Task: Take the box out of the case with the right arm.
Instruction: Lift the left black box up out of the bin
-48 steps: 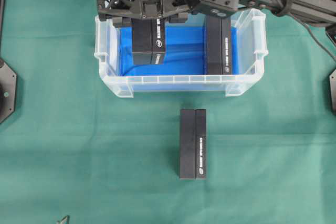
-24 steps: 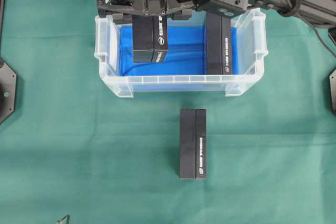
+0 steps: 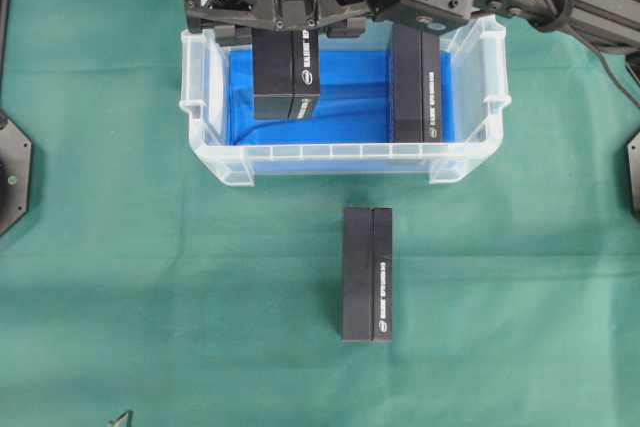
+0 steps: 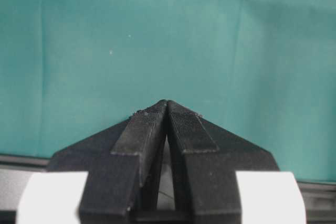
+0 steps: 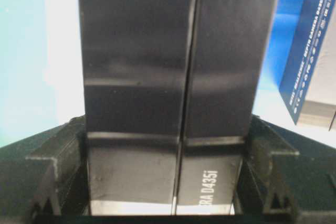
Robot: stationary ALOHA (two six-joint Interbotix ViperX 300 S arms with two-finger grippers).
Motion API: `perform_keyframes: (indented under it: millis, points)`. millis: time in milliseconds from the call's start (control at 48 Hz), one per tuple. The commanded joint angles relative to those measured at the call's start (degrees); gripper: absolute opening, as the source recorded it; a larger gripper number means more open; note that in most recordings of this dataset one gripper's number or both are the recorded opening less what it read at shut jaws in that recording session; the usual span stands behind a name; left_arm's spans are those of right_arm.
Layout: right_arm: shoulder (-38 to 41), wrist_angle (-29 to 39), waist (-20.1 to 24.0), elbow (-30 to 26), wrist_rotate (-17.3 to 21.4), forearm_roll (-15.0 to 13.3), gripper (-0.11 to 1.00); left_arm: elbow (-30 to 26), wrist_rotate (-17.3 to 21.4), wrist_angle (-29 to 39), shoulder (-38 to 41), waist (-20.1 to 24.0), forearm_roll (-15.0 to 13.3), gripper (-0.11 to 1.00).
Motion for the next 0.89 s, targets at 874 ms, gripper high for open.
perform_keyframes:
  millis: [874]
  points:
    - [-3.3,-0.9,0.2,-1.7,0.1,-0.4,0.66,-1.6,0.0,-0.4,0.3,0.2,0.2,0.0]
